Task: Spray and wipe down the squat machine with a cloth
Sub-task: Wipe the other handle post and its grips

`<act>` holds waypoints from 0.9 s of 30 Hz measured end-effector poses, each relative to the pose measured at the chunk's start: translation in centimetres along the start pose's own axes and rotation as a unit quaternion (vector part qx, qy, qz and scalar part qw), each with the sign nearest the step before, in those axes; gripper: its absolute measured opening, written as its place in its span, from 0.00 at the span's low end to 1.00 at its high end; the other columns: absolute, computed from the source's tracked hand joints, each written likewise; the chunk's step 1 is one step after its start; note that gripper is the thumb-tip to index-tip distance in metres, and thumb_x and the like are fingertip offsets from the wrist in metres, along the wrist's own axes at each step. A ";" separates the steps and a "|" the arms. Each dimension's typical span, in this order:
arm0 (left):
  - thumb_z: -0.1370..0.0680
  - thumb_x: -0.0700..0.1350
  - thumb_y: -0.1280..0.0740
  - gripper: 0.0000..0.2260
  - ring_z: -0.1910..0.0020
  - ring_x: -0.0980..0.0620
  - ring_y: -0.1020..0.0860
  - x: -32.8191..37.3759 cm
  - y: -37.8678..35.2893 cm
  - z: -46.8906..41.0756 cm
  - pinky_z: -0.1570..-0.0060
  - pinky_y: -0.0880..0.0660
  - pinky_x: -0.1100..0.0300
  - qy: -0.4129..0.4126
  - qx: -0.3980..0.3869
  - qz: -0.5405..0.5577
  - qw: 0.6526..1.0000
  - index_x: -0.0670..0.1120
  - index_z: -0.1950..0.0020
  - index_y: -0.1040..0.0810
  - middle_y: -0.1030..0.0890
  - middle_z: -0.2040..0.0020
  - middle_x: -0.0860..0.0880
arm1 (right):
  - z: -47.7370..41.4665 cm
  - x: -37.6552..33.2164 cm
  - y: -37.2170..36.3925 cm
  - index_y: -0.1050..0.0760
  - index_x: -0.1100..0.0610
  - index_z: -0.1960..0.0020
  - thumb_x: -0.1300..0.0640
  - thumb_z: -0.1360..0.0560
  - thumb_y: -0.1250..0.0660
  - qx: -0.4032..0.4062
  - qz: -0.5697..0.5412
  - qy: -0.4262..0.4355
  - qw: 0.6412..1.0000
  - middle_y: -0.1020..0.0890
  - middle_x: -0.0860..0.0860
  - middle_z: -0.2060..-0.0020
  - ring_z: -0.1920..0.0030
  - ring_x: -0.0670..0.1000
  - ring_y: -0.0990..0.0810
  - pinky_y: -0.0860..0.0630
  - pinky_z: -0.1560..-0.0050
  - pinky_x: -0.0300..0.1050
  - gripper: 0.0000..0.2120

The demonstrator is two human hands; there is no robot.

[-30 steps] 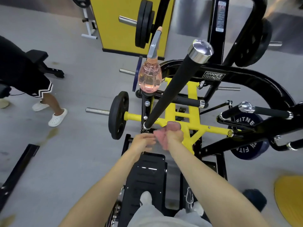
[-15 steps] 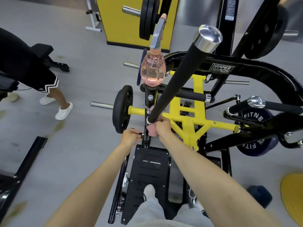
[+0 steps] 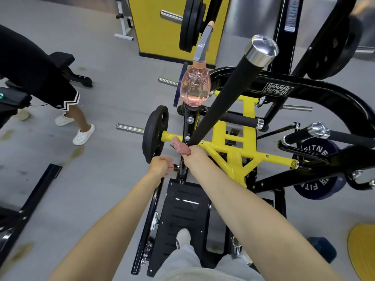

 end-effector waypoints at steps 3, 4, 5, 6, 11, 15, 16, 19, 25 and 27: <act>0.21 0.33 0.46 0.14 0.58 0.51 0.22 -0.5 0.4 0.3 0.58 0.26 0.59 0.015 -0.006 0.012 1.000 0.41 0.45 0.23 0.20 0.51 0.43 | 0.4 0.2 -0.4 0.26 0.63 0.38 0.64 0.21 0.41 -0.062 -0.295 -0.130 0.945 0.20 0.61 0.49 0.48 0.57 0.21 0.27 0.54 0.41 0.13; 0.21 0.34 0.45 0.13 0.56 0.50 0.21 -0.7 0.4 0.4 0.57 0.25 0.58 0.019 -0.016 0.016 1.000 0.42 0.44 0.24 0.20 0.50 0.43 | 0.6 0.3 -0.6 0.29 0.64 0.35 0.69 0.22 0.45 -0.090 -0.353 -0.145 0.920 0.20 0.61 0.46 0.42 0.57 0.22 0.24 0.50 0.42 0.17; 0.21 0.36 0.44 0.11 0.53 0.49 0.20 -0.8 0.4 0.5 0.54 0.25 0.56 0.020 -0.031 0.016 0.999 0.42 0.44 0.24 0.19 0.49 0.43 | 0.9 0.6 -0.4 0.34 0.64 0.31 0.73 0.22 0.48 -0.103 -0.375 -0.143 0.910 0.22 0.60 0.41 0.37 0.57 0.24 0.23 0.48 0.45 0.21; 0.20 0.39 0.42 0.10 0.51 0.48 0.20 -0.8 0.3 0.6 0.50 0.24 0.53 0.020 -0.050 0.015 0.998 0.43 0.43 0.23 0.18 0.48 0.44 | 0.7 1.2 -0.4 0.36 0.63 0.29 0.74 0.22 0.49 -0.132 -0.391 -0.138 0.900 0.25 0.60 0.37 0.35 0.58 0.26 0.23 0.45 0.47 0.23; 0.18 0.59 0.46 0.22 0.47 0.45 0.20 -0.8 -2.1 1.8 0.46 0.23 0.47 0.075 -0.158 0.098 0.980 0.44 0.43 0.23 0.19 0.47 0.42 | 1.9 3.8 2.6 0.29 0.64 0.37 0.73 0.24 0.43 -0.178 -0.218 -0.136 0.950 0.22 0.60 0.46 0.40 0.61 0.24 0.28 0.37 0.59 0.17; 0.21 0.56 0.36 0.19 0.46 0.46 0.19 -0.8 -4.8 2.7 0.45 0.22 0.49 0.031 -0.198 0.065 0.978 0.42 0.40 0.23 0.17 0.46 0.43 | 1.3 4.6 4.5 0.25 0.61 0.42 0.69 0.26 0.38 -0.199 -0.230 -0.139 0.943 0.19 0.60 0.48 0.43 0.61 0.21 0.27 0.40 0.62 0.14; 0.22 0.51 0.34 0.17 0.47 0.46 0.19 -0.7 -5.5 3.1 0.48 0.22 0.51 0.019 -0.191 0.065 0.979 0.39 0.39 0.23 0.17 0.46 0.42 | 1.4 4.7 5.0 0.24 0.61 0.43 0.66 0.26 0.36 -0.199 -0.228 -0.142 0.942 0.19 0.60 0.49 0.45 0.61 0.20 0.25 0.42 0.61 0.12; 0.23 0.37 0.33 0.11 0.51 0.44 0.19 -0.5 -7.1 3.8 0.52 0.22 0.52 -0.014 -0.163 0.058 0.985 0.37 0.42 0.23 0.18 0.48 0.40 | 1.2 5.6 6.7 0.24 0.61 0.40 0.62 0.27 0.29 -0.165 -0.168 -0.127 0.964 0.18 0.59 0.48 0.50 0.57 0.18 0.20 0.53 0.53 0.16; 0.25 0.33 0.33 0.15 0.50 0.45 0.19 0.2 -9.6 4.8 0.46 0.23 0.49 -0.023 -0.167 0.051 0.984 0.41 0.38 0.26 0.18 0.49 0.43 | -0.4 9.6 10.9 0.30 0.64 0.33 0.64 0.22 0.38 -0.045 -0.167 -0.154 0.973 0.20 0.59 0.43 0.49 0.57 0.19 0.20 0.48 0.54 0.18; 0.25 0.34 0.33 0.19 0.49 0.45 0.20 0.6 -9.8 5.1 0.46 0.22 0.50 -0.036 -0.133 0.020 0.990 0.42 0.34 0.28 0.20 0.45 0.43 | 0.1 9.6 12.6 0.34 0.64 0.31 0.63 0.21 0.43 -0.025 -0.129 -0.158 0.979 0.26 0.61 0.36 0.42 0.59 0.22 0.23 0.48 0.53 0.19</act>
Point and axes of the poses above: each hand's wrist, its own z-axis away from the middle knuckle, its own y-axis out of the back of the hand, x = y × z, the point moved 4 cm from there along -z, towards the middle knuckle
